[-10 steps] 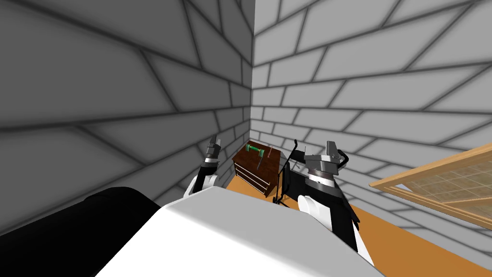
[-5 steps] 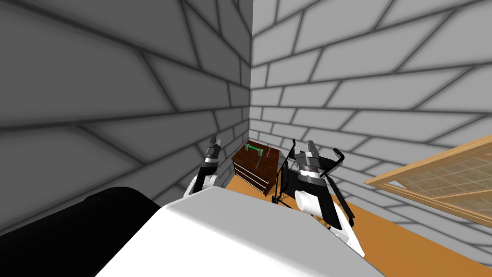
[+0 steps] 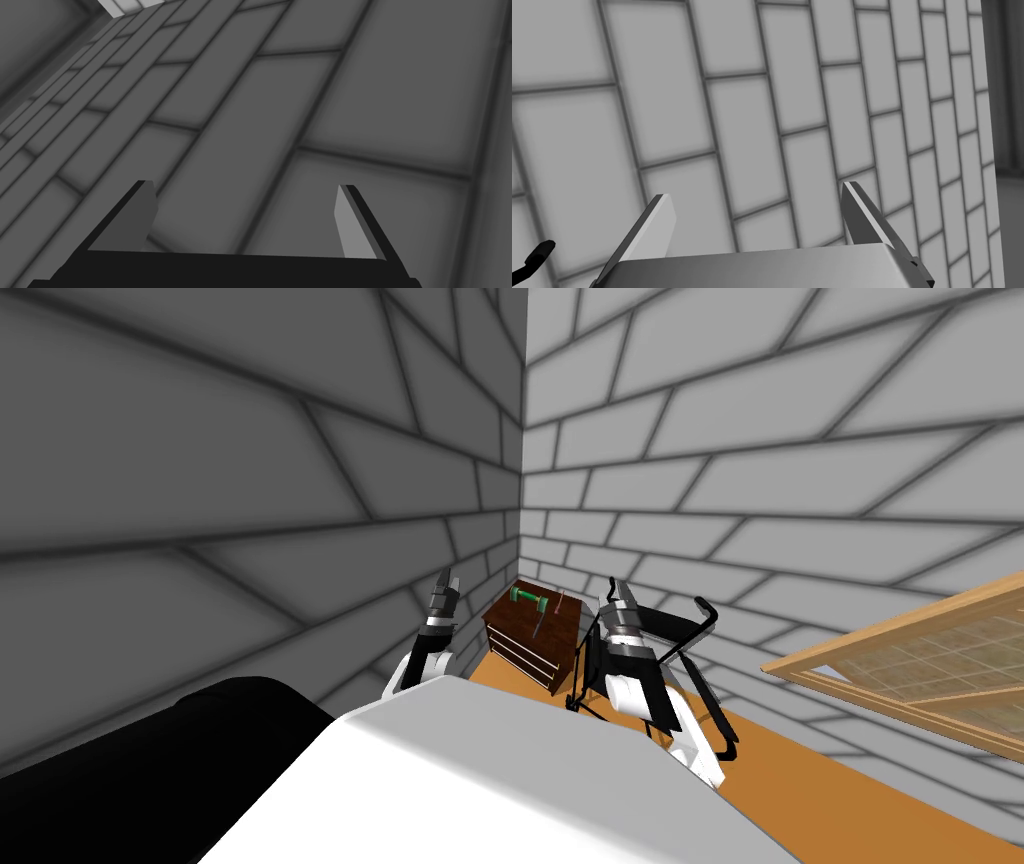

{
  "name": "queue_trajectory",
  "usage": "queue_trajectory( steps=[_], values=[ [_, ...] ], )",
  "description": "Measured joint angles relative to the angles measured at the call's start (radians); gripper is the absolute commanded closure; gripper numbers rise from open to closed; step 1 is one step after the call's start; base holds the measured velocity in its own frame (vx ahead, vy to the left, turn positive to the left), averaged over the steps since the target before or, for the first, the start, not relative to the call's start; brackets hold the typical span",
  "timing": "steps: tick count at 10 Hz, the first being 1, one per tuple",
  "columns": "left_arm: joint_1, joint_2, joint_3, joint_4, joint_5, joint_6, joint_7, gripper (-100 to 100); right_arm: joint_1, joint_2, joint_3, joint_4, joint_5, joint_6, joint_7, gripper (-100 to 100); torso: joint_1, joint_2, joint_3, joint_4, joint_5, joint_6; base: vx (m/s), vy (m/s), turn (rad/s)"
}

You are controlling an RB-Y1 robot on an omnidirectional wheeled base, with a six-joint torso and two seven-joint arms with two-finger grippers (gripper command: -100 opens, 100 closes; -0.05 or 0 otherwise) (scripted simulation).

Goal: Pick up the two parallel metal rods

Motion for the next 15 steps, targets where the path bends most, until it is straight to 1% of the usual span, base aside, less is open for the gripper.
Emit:
queue_trajectory(
  steps=[1, 2, 3, 4, 5, 6, 7, 8, 9, 10, 11, 12, 13, 14, 15],
  values=[
    [0.000, 0.000, 0.000, 0.000, 0.000, 0.000, 0.000, 0, -0.014, -0.005, 0.000, 0.023, 0.009, 0.009, -0.012, -100, 0.000, 0.000, 0.000, 0.000, 0.000, 0.000, -0.005, -0.002, 0.046],
    [0.000, 0.000, 0.000, 0.000, 0.000, 0.000, 0.000, 0, -0.038, -0.008, 0.003, 0.051, 0.028, 0.025, -0.028, -100, 0.000, 0.000, 0.000, 0.000, 0.000, 0.000, -0.003, -0.003, 0.024],
    [0.000, 0.000, 0.000, 0.000, 0.000, 0.000, 0.000, 0, -0.040, -0.011, 0.007, 0.069, 0.038, 0.031, -0.039, -100, 0.000, 0.000, 0.000, 0.000, 0.000, 0.000, -0.004, -0.003, 0.046],
    [0.000, 0.000, 0.000, 0.000, 0.000, 0.000, 0.000, 0, -0.064, -0.010, 0.012, 0.104, 0.060, 0.042, -0.053, -100, 0.000, 0.000, 0.000, 0.000, 0.000, 0.000, -0.002, -0.003, 0.035],
    [0.000, 0.000, 0.000, 0.000, 0.000, 0.000, 0.000, 0, -0.064, -0.006, 0.019, 0.121, 0.073, 0.048, -0.061, -100, 0.000, 0.000, 0.000, 0.000, 0.000, 0.000, -0.002, 0.000, 0.067],
    [0.000, 0.000, 0.000, 0.000, 0.000, 0.000, 0.000, 0, -0.090, -0.008, 0.021, 0.159, 0.094, 0.060, -0.076, -100, 0.000, 0.000, 0.000, 0.000, 0.000, 0.000, 0.000, -0.001, 0.045],
    [0.000, 0.000, 0.000, 0.000, 0.000, 0.000, 0.000, 0, -0.093, -0.011, 0.023, 0.183, 0.104, 0.065, -0.088, -100, 0.000, 0.000, 0.000, 0.000, 0.000, 0.000, 0.000, 0.002, 0.087],
    [0.000, 0.000, 0.000, 0.000, 0.000, 0.000, 0.000, 0, -0.110, -0.011, 0.028, 0.212, 0.126, 0.083, -0.103, -100, 0.000, -0.001, 0.000, 0.000, 0.000, 0.000, 0.001, 0.001, 0.047],
    [0.000, 0.000, 0.000, 0.000, 0.000, 0.000, 0.000, 0, -0.118, -0.010, 0.033, 0.230, 0.139, 0.098, -0.112, -100, 0.000, 0.000, 0.000, 0.000, 0.000, 0.000, 0.004, 0.007, 0.106],
    [0.000, 0.000, 0.000, 0.000, 0.000, 0.000, 0.000, 0, -0.136, -0.016, 0.032, 0.271, 0.158, 0.105, -0.129, -100, 0.001, -0.001, 0.000, 0.000, 0.000, 0.000, 0.004, 0.004, 0.047],
    [0.000, 0.000, 0.000, 0.000, 0.000, 0.000, 0.000, 0, -0.147, -0.017, 0.035, 0.293, 0.170, 0.117, -0.141, -100, 0.001, -0.001, 0.000, 0.000, 0.000, 0.000, 0.005, 0.008, 0.117],
    [0.000, 0.000, 0.000, 0.000, 0.000, 0.000, 0.000, 0, -0.170, -0.027, 0.038, 0.327, 0.189, 0.139, -0.159, -100, 0.001, -0.001, -0.001, 0.000, 0.000, 0.000, 0.007, 0.003, 0.057],
    [0.000, 0.000, 0.000, 0.000, 0.000, 0.000, 0.000, 0, -0.173, -0.015, 0.043, 0.350, 0.206, 0.150, -0.165, -100, 0.001, -0.001, 0.000, 0.000, 0.000, 0.000, 0.008, 0.012, 0.135],
    [0.000, 0.000, 0.000, 0.000, 0.000, 0.000, 0.000, 0, -0.189, -0.013, 0.050, 0.380, 0.231, 0.168, -0.175, -100, 0.001, -0.001, -0.001, 0.000, 0.000, 0.000, 0.008, 0.009, 0.064],
    [0.000, 0.000, 0.000, 0.000, 0.000, 0.000, 0.000, 0, -0.207, -0.019, 0.050, 0.413, 0.240, 0.182, -0.188, -100, 0.001, -0.001, -0.001, 0.000, 0.000, 0.001, 0.013, 0.014, 0.116]
  ],
)
